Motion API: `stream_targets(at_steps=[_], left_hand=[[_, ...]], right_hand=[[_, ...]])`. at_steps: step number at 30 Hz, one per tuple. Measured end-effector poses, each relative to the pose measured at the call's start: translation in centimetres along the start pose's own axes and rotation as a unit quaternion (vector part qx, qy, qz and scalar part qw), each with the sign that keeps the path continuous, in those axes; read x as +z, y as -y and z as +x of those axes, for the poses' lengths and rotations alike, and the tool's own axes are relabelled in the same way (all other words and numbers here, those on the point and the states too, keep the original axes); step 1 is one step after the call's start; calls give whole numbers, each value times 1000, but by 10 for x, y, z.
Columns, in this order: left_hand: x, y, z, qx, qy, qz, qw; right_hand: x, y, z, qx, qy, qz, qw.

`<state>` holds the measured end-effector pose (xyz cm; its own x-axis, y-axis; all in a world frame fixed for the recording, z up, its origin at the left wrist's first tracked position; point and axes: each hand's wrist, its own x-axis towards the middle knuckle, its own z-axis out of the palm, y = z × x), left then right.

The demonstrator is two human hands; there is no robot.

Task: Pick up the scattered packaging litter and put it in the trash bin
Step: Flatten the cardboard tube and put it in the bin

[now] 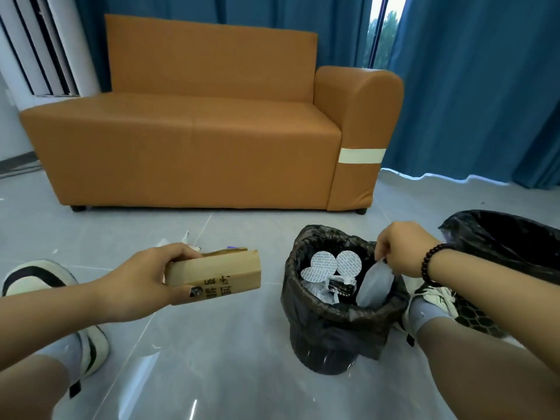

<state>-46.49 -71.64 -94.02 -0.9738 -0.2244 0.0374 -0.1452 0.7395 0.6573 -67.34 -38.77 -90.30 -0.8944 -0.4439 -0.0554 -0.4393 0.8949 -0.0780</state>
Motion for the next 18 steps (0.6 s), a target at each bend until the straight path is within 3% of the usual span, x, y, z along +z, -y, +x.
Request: stream_targets(at_steps=[5,12,18], left_hand=[[8,-6,6,12,17,4,1000],[16,-8,15,21,25,-1,999],[27,-6,20,6,60,-14,998]], right_hand=[[34,5,25,-19,32,-88,995],[43,22,53,-28,131,-97,986],[24,36,61,-18,77,-89,993]])
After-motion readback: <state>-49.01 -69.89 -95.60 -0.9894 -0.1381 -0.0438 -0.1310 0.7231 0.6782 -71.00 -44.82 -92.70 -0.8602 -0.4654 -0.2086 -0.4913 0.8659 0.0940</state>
